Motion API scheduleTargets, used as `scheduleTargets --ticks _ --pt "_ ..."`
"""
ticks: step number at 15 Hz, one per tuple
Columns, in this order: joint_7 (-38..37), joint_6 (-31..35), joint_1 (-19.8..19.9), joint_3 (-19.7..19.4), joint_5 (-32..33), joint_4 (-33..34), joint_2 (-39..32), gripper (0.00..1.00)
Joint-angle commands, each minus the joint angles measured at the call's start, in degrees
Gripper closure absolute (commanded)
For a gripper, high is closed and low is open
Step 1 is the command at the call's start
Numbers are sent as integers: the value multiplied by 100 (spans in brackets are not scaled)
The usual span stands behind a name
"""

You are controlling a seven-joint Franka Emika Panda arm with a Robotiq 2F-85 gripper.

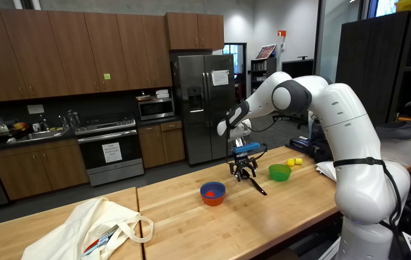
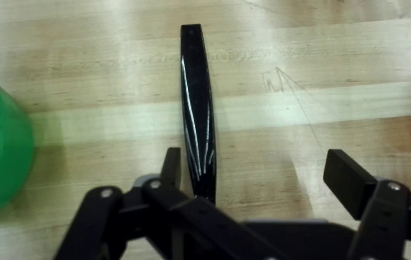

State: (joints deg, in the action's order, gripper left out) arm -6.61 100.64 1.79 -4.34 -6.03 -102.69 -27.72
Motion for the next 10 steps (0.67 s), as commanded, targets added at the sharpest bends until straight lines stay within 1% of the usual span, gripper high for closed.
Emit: scheduleTargets --ticks 1,4,10 --pt "196 -184 156 74 -124 121 -28 0" --pt "351 -292 232 94 -281 154 -51 0" --pt "771 -747 446 111 -642 407 -176 0"
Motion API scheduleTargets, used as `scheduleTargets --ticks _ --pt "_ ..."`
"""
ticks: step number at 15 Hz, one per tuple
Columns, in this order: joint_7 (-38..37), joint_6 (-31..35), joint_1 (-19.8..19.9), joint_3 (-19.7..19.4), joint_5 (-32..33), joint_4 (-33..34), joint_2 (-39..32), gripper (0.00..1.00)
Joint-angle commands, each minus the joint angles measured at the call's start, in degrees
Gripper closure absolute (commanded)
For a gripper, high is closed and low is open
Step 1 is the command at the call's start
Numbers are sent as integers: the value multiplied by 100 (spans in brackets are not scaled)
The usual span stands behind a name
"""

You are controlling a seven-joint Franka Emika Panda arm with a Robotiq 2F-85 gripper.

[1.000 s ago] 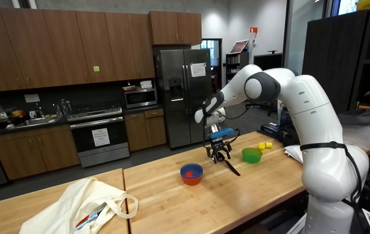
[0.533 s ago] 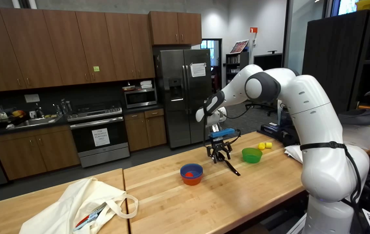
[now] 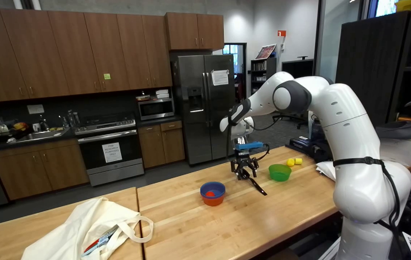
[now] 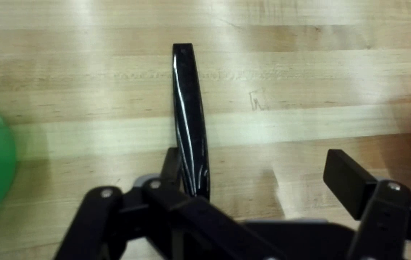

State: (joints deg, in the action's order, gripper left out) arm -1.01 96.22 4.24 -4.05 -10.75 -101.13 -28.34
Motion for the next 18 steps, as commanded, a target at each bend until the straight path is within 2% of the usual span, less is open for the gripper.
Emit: scheduleTargets --ticks 1,12,18 --pt "256 -349 228 80 -210 278 -131 0" --pt "780 -938 567 73 -436 822 -529 0" --pt "1075 -1045 705 60 -412 914 -621 0"
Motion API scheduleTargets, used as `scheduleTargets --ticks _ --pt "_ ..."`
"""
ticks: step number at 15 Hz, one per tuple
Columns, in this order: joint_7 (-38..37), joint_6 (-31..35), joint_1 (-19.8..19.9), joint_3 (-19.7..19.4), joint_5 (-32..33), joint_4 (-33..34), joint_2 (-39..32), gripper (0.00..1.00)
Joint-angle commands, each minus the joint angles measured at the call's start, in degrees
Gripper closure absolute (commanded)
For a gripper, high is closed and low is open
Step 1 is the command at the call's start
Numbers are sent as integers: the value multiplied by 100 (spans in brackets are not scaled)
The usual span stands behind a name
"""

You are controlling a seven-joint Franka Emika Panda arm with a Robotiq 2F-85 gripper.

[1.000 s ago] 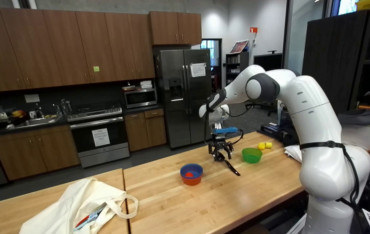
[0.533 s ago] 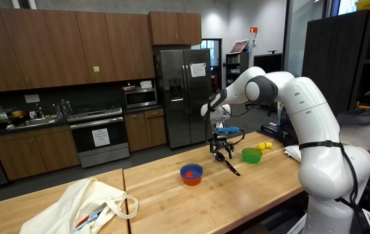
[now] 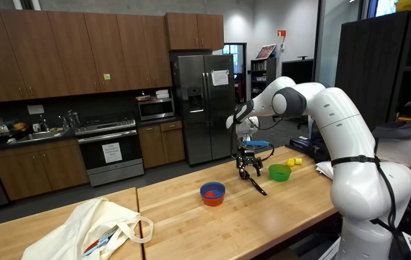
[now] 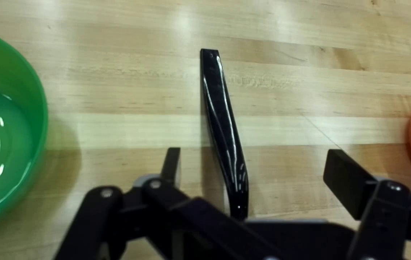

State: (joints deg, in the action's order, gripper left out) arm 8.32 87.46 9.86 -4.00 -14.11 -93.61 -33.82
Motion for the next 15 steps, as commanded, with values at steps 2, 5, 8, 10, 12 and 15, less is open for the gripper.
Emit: scheduleTargets --ticks 2,5,8,10,12,15 --pt "197 -134 176 53 -85 107 -59 0" --pt "226 -46 171 42 -45 24 -35 0" --pt "182 175 105 37 6 -181 40 0" --pt "180 307 82 36 7 -302 82 0" --pt "183 478 66 36 12 -404 88 0" --pt "204 642 70 41 17 -506 72 0"
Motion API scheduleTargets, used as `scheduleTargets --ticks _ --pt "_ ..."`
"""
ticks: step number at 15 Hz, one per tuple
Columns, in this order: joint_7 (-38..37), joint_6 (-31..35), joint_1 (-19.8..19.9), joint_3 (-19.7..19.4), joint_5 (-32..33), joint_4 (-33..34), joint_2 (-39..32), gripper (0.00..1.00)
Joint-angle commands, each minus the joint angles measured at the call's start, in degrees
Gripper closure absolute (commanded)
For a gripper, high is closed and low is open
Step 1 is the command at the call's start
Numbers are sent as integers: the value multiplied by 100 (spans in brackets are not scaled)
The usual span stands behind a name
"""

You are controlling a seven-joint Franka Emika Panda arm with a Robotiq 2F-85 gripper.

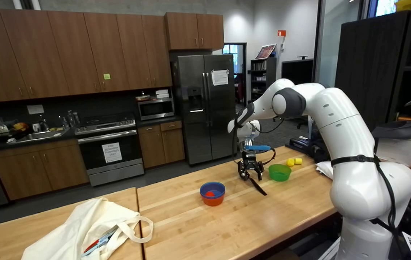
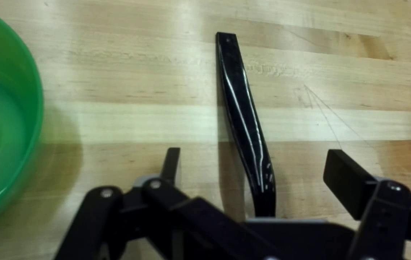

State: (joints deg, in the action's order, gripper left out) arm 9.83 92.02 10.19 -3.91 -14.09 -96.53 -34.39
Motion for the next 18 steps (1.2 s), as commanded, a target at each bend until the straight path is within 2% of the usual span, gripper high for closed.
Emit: scheduleTargets --ticks 1,10,14,18 --pt "61 222 41 33 16 -241 129 0" --pt "244 156 120 57 -11 -155 81 0" --pt "1106 -582 209 107 442 415 -212 0" --pt "1552 -1005 281 126 684 801 -426 0"
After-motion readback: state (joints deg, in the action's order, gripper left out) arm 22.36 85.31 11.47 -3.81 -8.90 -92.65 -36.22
